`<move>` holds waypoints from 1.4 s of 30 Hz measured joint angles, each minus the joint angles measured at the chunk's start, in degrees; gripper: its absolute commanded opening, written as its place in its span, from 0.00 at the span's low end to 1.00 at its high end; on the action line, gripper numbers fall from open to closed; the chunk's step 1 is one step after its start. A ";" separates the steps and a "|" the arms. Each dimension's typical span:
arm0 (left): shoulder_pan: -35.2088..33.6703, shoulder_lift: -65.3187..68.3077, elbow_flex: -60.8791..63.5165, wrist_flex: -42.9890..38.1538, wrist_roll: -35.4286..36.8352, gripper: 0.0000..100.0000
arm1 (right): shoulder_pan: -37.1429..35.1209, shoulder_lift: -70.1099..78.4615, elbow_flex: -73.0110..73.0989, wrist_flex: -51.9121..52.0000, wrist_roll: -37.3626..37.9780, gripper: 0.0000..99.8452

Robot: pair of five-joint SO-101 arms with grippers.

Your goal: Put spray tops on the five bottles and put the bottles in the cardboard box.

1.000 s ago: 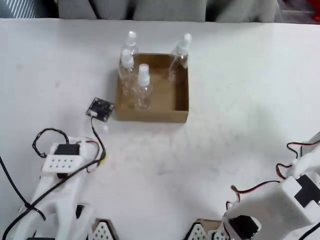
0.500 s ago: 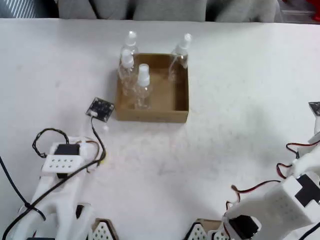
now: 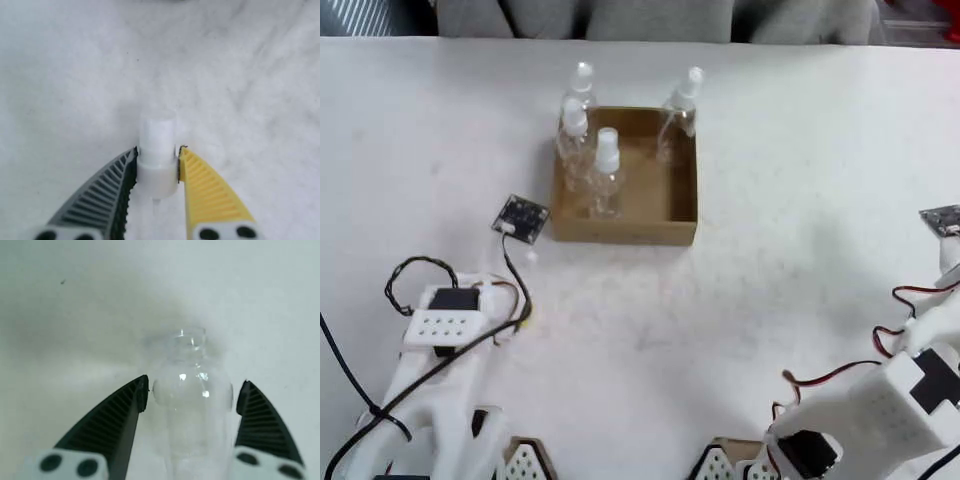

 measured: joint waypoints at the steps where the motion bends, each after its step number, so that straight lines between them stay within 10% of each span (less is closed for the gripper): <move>1: 0.00 0.00 0.00 0.00 0.00 0.05 | 0.09 0.00 0.00 0.00 0.79 0.29; 33: 0.00 0.00 0.00 0.00 0.00 0.05 | 1.32 4.13 4.13 -3.96 22.07 0.29; 42: 0.00 0.00 0.00 0.00 0.00 0.05 | 1.32 4.31 3.34 -4.31 22.15 0.05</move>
